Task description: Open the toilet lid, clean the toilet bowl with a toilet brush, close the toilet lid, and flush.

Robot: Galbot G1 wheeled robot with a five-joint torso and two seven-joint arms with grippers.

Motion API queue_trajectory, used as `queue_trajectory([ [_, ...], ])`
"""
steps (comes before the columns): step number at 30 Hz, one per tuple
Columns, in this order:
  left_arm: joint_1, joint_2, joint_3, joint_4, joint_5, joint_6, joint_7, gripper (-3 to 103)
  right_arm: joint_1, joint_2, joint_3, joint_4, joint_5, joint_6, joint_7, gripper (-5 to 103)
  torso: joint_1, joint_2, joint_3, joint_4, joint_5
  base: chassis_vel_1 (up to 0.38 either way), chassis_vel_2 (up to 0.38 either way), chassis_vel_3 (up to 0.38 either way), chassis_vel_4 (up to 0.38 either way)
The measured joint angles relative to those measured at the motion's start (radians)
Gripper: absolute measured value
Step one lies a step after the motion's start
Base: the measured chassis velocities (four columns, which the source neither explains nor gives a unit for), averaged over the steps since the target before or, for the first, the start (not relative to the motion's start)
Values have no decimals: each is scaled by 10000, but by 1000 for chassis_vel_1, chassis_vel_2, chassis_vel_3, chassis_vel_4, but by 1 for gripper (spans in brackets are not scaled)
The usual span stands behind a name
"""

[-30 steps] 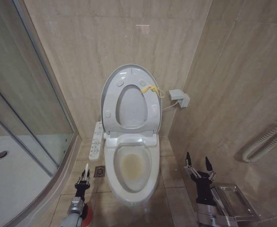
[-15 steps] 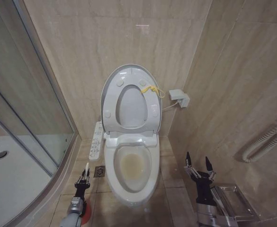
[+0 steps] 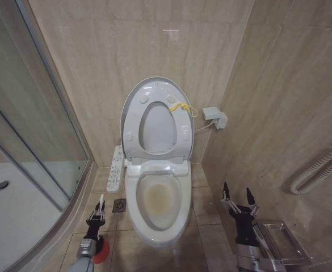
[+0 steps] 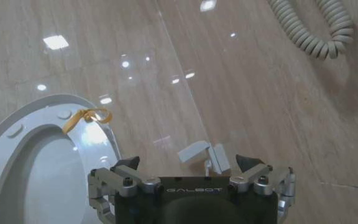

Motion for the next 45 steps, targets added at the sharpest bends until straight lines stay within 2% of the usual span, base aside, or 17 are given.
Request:
queue_trajectory([
  [1,-74,22,-104,85,-270,-174,435,18,3,-5,1,-2,5,1,2,100,0,0,0,-1,0,0,0,0,0],
  [2,-121,35,-175,150,-377,-279,703,18,4,-10,1,-3,8,1,4,100,0,0,0,-2,-1,0,0,0,0],
  [3,-121,35,-175,150,-377,-279,703,18,4,-10,1,-3,8,1,4,100,0,0,0,-2,-1,0,0,0,0],
  [4,-215,73,-291,274,-511,-447,1204,18,6,-21,2,-3,21,2,5,100,0,0,0,-1,0,0,0,0,0],
  [9,-398,134,-559,500,-854,-708,2482,18,5,-63,37,-3,91,12,8,100,0,0,0,0,-1,0,0,0,0],
  [10,-398,134,-559,500,-854,-708,2482,18,5,-63,37,-3,91,12,8,100,0,0,0,0,-1,0,0,0,0],
  [12,-519,142,-739,693,-1084,-784,3034,18,2,-70,43,-3,108,17,8,100,0,0,0,-1,-1,0,0,0,0],
  [13,-519,142,-739,693,-1084,-784,3034,18,2,-70,43,-3,108,17,8,100,0,0,0,-1,-1,0,0,0,0],
  [16,-615,156,-949,877,-1129,-800,3568,18,4,-81,67,-3,126,19,13,100,0,0,0,-1,-1,0,0,0,0],
  [27,-425,190,-933,728,-1126,-798,3708,18,8,-62,81,27,139,19,82,100,0,0,0,0,-1,0,0,0,0],
  [32,-359,160,-1134,639,-1158,-797,4333,18,23,-108,104,44,154,15,105,100,0,0,0,0,-1,0,0,0,0],
  [36,-354,147,-1239,670,-1227,-796,4606,18,42,-115,106,43,161,12,112,100,0,0,0,-1,0,0,0,0,0],
  [45,-369,147,-1278,780,-1209,-791,4583,18,94,-99,108,-18,164,10,114,100,0,0,0,0,-1,0,0,0,0],
])
